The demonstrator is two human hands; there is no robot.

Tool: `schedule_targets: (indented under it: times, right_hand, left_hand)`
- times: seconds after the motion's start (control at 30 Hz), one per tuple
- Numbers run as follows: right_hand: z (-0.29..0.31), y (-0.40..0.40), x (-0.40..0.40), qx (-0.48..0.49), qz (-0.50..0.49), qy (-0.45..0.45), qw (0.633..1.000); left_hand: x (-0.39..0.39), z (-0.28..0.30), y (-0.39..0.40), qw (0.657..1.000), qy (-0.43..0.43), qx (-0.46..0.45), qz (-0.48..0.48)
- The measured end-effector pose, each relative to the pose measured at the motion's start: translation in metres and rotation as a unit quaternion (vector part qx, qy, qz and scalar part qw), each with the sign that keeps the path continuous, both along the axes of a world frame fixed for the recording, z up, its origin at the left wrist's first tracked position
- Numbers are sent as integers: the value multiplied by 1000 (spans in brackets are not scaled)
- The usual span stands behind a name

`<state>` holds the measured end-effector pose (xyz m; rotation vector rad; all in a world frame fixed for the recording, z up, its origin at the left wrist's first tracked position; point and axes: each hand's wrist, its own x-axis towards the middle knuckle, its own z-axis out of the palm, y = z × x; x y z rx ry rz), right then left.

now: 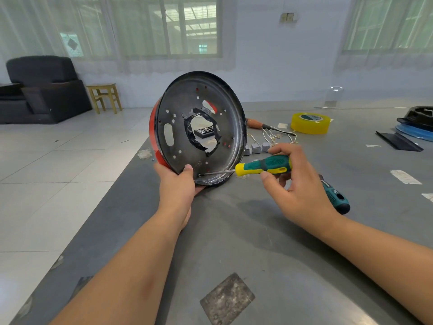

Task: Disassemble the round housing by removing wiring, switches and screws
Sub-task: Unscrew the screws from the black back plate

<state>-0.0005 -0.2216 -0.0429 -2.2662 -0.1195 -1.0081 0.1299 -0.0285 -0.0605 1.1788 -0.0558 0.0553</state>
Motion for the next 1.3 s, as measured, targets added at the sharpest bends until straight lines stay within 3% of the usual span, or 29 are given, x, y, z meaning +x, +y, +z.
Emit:
schedule_targets:
  times: [0.5,1.3]
  right_hand:
    - [1,-8,1,0,-32,-33,999]
    - [-2,-6,0,62,-5,-10,998]
  left_hand:
    - [-5,2,-1,1000,-14,13,-6]
    - [-8,6,0,1000,6,-5,-8]
